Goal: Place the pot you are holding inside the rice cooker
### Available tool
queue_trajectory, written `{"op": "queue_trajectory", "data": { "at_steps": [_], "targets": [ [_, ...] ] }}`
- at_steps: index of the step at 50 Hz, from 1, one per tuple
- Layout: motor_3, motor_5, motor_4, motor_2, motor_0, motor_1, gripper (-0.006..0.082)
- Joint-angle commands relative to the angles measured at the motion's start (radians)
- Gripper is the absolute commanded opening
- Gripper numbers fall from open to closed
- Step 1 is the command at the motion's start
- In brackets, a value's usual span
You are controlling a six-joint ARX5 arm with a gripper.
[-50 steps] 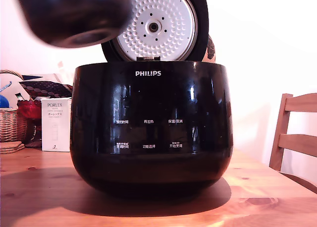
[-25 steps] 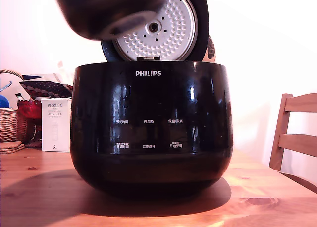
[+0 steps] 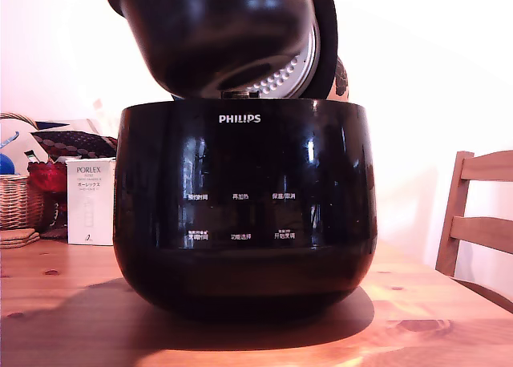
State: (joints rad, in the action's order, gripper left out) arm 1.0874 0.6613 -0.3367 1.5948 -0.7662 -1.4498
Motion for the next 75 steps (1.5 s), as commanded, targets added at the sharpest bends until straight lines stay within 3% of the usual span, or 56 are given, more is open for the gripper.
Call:
{"op": "queue_trajectory", "data": {
  "at_steps": [1, 46, 62, 75],
  "targets": [
    [-0.042, 0.008, -0.005, 0.020, -0.010, -0.011, -0.0024],
    [-0.039, 0.013, -0.002, 0.020, -0.015, -0.128, -0.0024],
    [0.005, 0.056, 0.107, 0.019, -0.015, -0.131, -0.0024],
    [0.058, 0.108, 0.129, 0.020, -0.015, -0.137, -0.0024]
  ]
}}
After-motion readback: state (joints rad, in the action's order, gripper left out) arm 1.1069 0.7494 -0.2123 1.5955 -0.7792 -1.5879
